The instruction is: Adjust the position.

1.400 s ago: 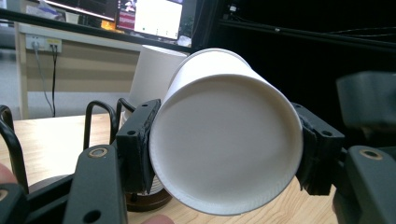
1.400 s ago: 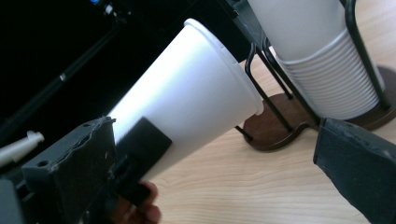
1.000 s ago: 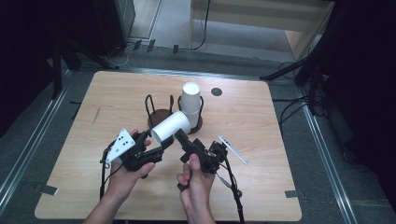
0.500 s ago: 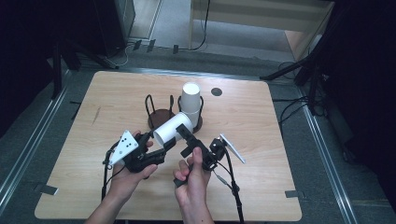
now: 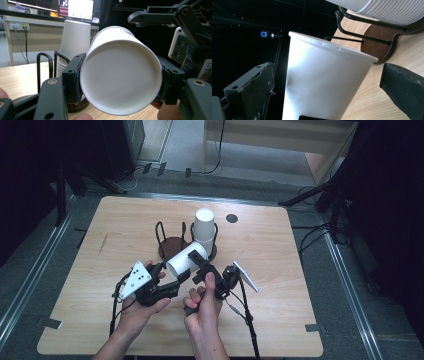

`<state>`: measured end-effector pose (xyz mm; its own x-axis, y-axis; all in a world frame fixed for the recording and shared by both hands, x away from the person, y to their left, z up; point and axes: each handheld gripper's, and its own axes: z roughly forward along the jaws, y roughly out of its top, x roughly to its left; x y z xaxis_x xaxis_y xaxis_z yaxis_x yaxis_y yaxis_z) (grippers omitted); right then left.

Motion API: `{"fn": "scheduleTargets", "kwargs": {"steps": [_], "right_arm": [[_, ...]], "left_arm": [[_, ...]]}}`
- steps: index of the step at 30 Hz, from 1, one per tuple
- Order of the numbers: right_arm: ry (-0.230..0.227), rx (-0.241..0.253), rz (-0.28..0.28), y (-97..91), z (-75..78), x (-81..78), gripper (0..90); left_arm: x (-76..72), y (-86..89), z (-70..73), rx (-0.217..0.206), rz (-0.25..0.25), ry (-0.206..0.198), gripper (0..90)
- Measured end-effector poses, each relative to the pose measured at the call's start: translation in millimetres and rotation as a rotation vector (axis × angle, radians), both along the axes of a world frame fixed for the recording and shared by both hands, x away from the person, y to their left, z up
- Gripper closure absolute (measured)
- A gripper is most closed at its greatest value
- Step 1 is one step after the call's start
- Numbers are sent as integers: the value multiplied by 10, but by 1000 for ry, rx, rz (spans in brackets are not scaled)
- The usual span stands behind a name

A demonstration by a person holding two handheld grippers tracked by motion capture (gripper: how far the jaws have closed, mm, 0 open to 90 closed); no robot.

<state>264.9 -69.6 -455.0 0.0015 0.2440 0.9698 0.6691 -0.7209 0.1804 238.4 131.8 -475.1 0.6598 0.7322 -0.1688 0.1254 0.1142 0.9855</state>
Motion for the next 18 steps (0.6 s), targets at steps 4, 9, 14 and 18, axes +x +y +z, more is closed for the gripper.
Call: {"fn": "scheduleTargets", "kwargs": {"steps": [4, 9, 14, 18], "right_arm": [[16, 11, 11, 4, -24, 35, 0], [34, 25, 13, 11, -31, 70, 0], [50, 29, 11, 10, -49, 107, 0], [63, 39, 11, 11, -65, 131, 14]], "left_arm": [[-8, -19, -3, 7, -3, -4, 351], [-12, -38, -9, 20, -8, -7, 350], [-10, -42, -20, 33, -13, -8, 350], [-9, -48, -24, 40, -12, -11, 349]]}}
